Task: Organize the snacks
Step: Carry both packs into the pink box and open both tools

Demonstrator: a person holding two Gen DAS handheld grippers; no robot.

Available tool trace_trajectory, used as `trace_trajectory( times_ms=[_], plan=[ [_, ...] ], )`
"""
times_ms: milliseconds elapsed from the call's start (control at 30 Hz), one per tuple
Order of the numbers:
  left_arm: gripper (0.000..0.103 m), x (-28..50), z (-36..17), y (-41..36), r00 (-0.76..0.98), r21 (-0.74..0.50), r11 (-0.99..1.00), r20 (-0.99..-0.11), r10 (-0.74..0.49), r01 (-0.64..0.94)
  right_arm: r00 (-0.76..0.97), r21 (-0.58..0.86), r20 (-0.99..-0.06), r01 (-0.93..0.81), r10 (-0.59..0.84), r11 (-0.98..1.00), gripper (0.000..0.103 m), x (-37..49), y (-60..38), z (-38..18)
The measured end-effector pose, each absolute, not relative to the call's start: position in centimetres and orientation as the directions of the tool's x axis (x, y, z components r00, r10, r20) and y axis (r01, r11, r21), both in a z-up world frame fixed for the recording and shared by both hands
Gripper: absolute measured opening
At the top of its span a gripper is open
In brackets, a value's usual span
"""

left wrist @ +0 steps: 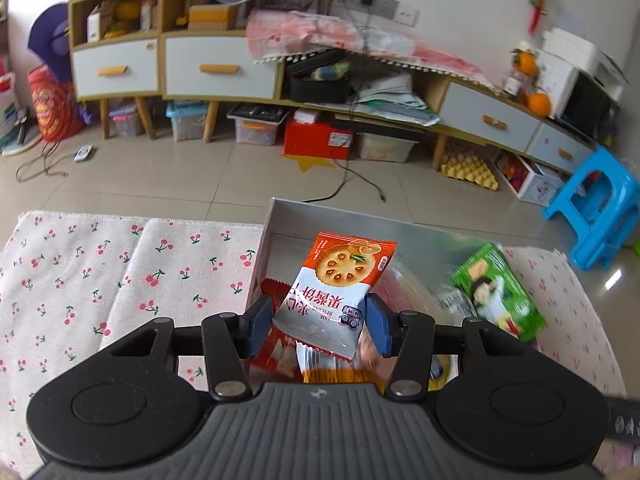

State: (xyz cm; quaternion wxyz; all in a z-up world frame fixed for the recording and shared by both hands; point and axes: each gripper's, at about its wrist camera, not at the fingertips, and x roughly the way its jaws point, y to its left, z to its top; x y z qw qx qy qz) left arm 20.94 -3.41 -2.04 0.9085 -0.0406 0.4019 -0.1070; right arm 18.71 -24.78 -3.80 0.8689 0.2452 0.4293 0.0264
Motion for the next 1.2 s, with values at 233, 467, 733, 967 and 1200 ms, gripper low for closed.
trace_trajectory(
  times_ms=[233, 467, 733, 967, 1200],
  plan=[
    [0.047, 22.1, -2.3, -2.7, 0.641, -0.21, 0.975, -0.738, -0.211, 0.078, 0.63, 0.489, -0.719, 0.159, 0.293, 0.858, 0.049, 19.2, -25.1, -4.1],
    [0.059, 21.9, -2.4, -2.1, 0.649, -0.241, 0.968, -0.725, -0.231, 0.075, 0.644, 0.554, -0.686, 0.16, 0.339, 0.817, 0.07, 19.3, -25.8, -3.8],
    [0.069, 21.9, -1.9, -2.9, 0.657, -0.189, 0.976, -0.723, -0.211, 0.106, 0.657, 0.562, -0.675, 0.163, 0.336, 0.811, 0.073, 19.1, -26.2, -3.3],
    [0.073, 20.9, -1.5, -2.6, 0.649, -0.163, 0.977, -0.73, -0.214, 0.139, 0.663, 0.551, -0.67, 0.143, 0.333, 0.822, 0.075, 18.8, -26.0, -2.3],
    [0.078, 18.9, -0.8, -1.9, 0.643, -0.137, 0.974, -0.733, -0.222, 0.18, 0.659, 0.528, -0.672, 0.107, 0.338, 0.842, 0.08, 17.8, -25.1, -1.0]
  ],
)
